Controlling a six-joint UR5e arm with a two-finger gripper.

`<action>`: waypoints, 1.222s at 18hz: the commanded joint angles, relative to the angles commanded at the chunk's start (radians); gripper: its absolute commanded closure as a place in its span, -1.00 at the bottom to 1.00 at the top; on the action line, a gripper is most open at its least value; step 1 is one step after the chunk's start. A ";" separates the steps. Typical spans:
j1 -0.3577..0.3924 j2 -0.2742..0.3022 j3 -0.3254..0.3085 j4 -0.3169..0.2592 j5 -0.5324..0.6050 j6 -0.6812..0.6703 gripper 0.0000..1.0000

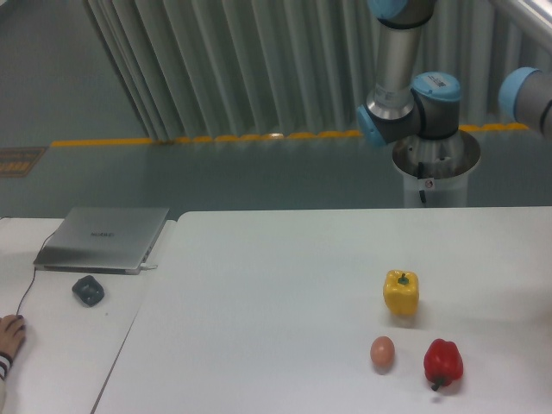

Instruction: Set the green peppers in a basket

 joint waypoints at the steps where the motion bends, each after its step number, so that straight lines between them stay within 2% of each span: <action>1: 0.009 -0.005 0.000 0.009 0.000 0.022 0.41; 8: 0.043 -0.043 -0.005 0.058 -0.026 0.057 0.38; 9: 0.045 -0.043 -0.005 0.060 -0.026 0.057 0.30; 10: 0.045 -0.045 -0.006 0.061 -0.026 0.056 -0.02; 11: 0.043 -0.048 -0.009 0.061 -0.026 0.052 -0.42; 14: 0.043 -0.049 -0.011 0.061 -0.026 0.049 -0.65; 15: 0.043 -0.049 -0.011 0.061 -0.026 0.054 -0.87; 16: 0.045 -0.049 -0.011 0.061 -0.026 0.054 -0.99; 22: 0.041 -0.045 -0.011 0.061 -0.040 0.049 -1.00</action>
